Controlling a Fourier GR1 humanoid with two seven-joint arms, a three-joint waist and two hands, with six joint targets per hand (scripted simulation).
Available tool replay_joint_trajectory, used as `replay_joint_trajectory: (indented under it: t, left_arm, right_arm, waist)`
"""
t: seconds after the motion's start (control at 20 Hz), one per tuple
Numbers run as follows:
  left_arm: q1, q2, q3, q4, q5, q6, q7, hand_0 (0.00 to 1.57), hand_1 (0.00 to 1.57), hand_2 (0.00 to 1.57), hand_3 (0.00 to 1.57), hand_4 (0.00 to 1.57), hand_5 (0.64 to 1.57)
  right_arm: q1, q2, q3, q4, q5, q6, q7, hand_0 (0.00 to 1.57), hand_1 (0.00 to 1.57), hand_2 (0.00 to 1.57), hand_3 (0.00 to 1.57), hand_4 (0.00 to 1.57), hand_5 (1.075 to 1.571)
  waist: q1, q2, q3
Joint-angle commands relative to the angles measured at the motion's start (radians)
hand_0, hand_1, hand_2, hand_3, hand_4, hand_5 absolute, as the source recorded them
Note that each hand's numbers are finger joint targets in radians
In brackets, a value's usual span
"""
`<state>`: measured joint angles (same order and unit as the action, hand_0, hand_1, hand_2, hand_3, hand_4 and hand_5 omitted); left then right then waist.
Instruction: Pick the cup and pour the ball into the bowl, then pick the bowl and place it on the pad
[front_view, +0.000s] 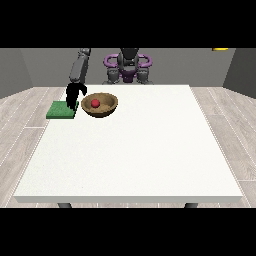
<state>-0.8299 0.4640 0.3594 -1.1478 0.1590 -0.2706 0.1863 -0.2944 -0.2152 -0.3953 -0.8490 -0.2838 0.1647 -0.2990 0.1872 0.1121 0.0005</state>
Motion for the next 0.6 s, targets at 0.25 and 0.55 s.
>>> replay_joint_trajectory:
  t: [0.25, 0.55]
  left_arm:
    - [0.082, 0.063, 0.041, -0.097, 0.077, -0.043, 0.008, 0.0, 0.0, 0.0, 0.0, 1.01, 1.536]
    - [0.11, 0.075, 0.053, -0.125, 0.104, -0.07, -0.021, 0.0, 0.0, 0.0, 0.0, 1.01, 1.539]
  right_arm:
    - [-0.076, -0.013, 0.007, 0.224, 0.026, 0.032, -0.152, 0.0, 0.0, 0.0, 0.0, 0.52, 1.554]
    - [-0.116, -0.016, -0.006, 0.245, 0.017, 0.014, -0.196, 0.0, 0.0, 0.0, 0.0, 0.47, 1.548]
  waist:
    - [-0.014, 0.056, 0.0005]
    - [0.006, 0.107, 0.0003]
